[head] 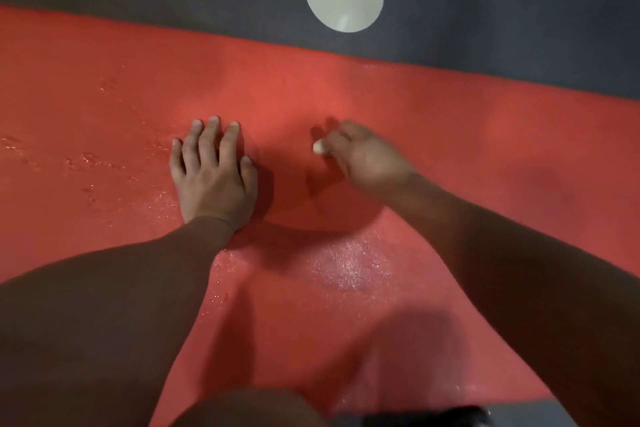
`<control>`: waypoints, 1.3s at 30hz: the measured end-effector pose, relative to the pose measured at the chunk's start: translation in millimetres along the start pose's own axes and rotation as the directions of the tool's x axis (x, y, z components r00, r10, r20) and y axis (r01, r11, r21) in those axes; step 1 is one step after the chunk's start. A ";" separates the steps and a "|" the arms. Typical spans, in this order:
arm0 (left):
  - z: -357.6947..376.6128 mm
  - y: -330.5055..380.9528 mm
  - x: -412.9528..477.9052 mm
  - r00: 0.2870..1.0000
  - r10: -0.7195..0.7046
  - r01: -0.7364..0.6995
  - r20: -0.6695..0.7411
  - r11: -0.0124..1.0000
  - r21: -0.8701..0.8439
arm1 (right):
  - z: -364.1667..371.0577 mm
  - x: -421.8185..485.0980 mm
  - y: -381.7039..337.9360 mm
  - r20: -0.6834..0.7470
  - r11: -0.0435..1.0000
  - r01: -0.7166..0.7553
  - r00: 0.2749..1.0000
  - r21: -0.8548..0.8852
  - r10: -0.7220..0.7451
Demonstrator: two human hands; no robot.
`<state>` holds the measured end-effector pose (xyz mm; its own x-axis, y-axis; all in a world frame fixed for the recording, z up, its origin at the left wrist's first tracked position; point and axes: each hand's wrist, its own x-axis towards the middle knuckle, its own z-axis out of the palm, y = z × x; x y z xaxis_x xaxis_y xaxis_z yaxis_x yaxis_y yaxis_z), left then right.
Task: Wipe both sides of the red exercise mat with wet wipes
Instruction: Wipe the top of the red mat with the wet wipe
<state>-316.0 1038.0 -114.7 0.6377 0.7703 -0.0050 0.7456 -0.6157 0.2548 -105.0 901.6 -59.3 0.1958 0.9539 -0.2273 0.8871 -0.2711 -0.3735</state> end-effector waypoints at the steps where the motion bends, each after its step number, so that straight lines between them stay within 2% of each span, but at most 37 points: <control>1: -0.4 -0.2 0.0 1.000 0.007 -0.007 0.002 1.000 0.001 | -4.9 15.3 18.1 -0.071 0.999 -0.022 0.997 -0.035 0.019; 3: -0.2 -1.6 -0.5 1.000 0.015 -0.015 0.000 1.000 0.020 | -15.7 43.8 53.6 -0.240 0.985 -0.163 0.960 -0.060 0.145; 5: 0.7 -0.8 -1.4 1.000 0.013 -0.013 -0.004 0.999 0.035 | -22.7 55.8 79.3 -0.406 0.933 -0.359 0.852 0.009 0.331; 6: 1.1 -0.1 -1.5 1.000 0.014 -0.014 -0.004 0.999 0.033 | -22.0 57.1 84.3 -0.453 0.906 -0.420 0.798 0.053 0.397; 7: 1.3 0.8 -1.5 1.000 0.017 -0.017 -0.006 1.000 0.023 | -19.6 55.2 80.7 -0.469 0.895 -0.438 0.775 0.083 0.423; 8: 1.6 1.7 -1.1 1.000 0.019 -0.019 -0.011 1.000 0.010 | -12.4 50.0 71.0 -0.461 0.913 -0.401 0.798 0.074 0.388; 9: 1.9 2.1 -0.8 1.000 0.015 -0.015 -0.023 1.000 0.001 | -1.3 41.4 53.4 -0.420 0.946 -0.318 0.852 0.058 0.312; 11: 1.5 2.1 -0.8 0.999 -0.002 0.002 -0.051 1.000 -0.007 | 20.5 15.7 12.6 -0.224 0.995 -0.082 0.970 0.056 0.093; 13: 2.3 1.4 -0.5 0.997 -0.015 0.014 -0.070 1.000 -0.010 | 24.8 1.5 5.1 -0.123 0.993 0.114 0.986 0.021 -0.111; 14: 2.9 1.5 -0.4 0.997 -0.016 0.015 -0.076 1.000 -0.008 | 21.1 6.9 13.2 -0.130 0.990 0.141 0.982 0.001 -0.140; 15: 3.5 1.3 -0.5 0.997 -0.015 0.014 -0.076 1.000 -0.006 | 16.4 17.1 22.9 -0.158 0.995 0.098 0.982 -0.021 -0.100; 17: 3.1 0.6 -0.2 0.997 -0.013 0.013 -0.073 1.000 -0.009 | 3.3 45.7 40.8 -0.306 0.997 -0.073 0.950 -0.036 0.059; 20: 1.5 0.9 0.3 0.998 -0.019 0.018 -0.061 1.000 -0.016 | -8.4 85.3 49.2 -0.482 0.940 -0.333 0.814 0.070 0.324; 22: 0.9 1.5 0.0 0.998 -0.025 0.023 -0.054 0.999 -0.023 | 0.1 92.8 33.2 -0.514 0.927 -0.363 0.779 0.096 0.358; 24: 0.9 1.7 -0.6 0.998 -0.024 0.023 -0.060 1.000 -0.019 | 15.3 83.0 6.9 -0.479 0.980 -0.191 0.856 0.060 0.196; 26: 1.1 1.4 -0.4 0.997 -0.025 0.024 -0.066 0.999 -0.021 | 27.8 64.3 -8.9 -0.307 0.997 0.071 0.950 0.020 -0.062; 28: 0.8 0.3 -0.1 0.998 -0.031 0.030 -0.060 0.999 -0.019 | 22.8 62.9 -2.9 -0.204 0.978 0.209 0.957 -0.015 -0.208; 30: 0.2 0.2 0.1 0.999 -0.035 0.034 -0.039 0.999 -0.012 | 14.6 80.9 15.3 -0.283 0.992 0.106 0.952 -0.065 -0.120; 33: -0.8 0.5 1.2 0.999 -0.036 0.036 -0.019 0.999 -0.005 | 0.1 111.6 32.3 -0.451 0.964 -0.262 0.865 -0.033 0.220; 34: -0.7 0.8 1.5 0.999 -0.037 0.037 -0.016 0.999 -0.004 | 1.1 115.7 28.6 -0.464 0.950 -0.311 0.842 0.002 0.277; 35: -0.4 0.8 1.9 0.999 -0.041 0.040 -0.015 0.999 -0.004 | 4.6 117.1 21.0 -0.465 0.956 -0.292 0.845 0.010 0.263; 36: 0.2 0.7 2.1 0.999 -0.042 0.042 -0.016 0.999 -0.007 | 9.8 114.6 10.2 -0.452 0.978 -0.207 0.873 0.002 0.185; 38: 1.3 0.8 2.2 0.999 -0.036 0.035 -0.029 0.999 -0.012 | 22.9 96.8 -7.4 -0.305 0.996 0.084 0.948 -0.019 -0.086; 39: 1.7 0.7 1.8 0.999 -0.034 0.033 -0.035 0.999 -0.013 | 26.3 86.2 -11.4 -0.200 0.980 0.197 0.960 -0.023 -0.198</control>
<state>-314.0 1038.7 -116.1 0.6051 0.7959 0.0207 0.7638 -0.5877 0.2667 -109.2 983.6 -98.4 0.0961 0.9947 0.0351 0.9178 -0.0749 -0.3900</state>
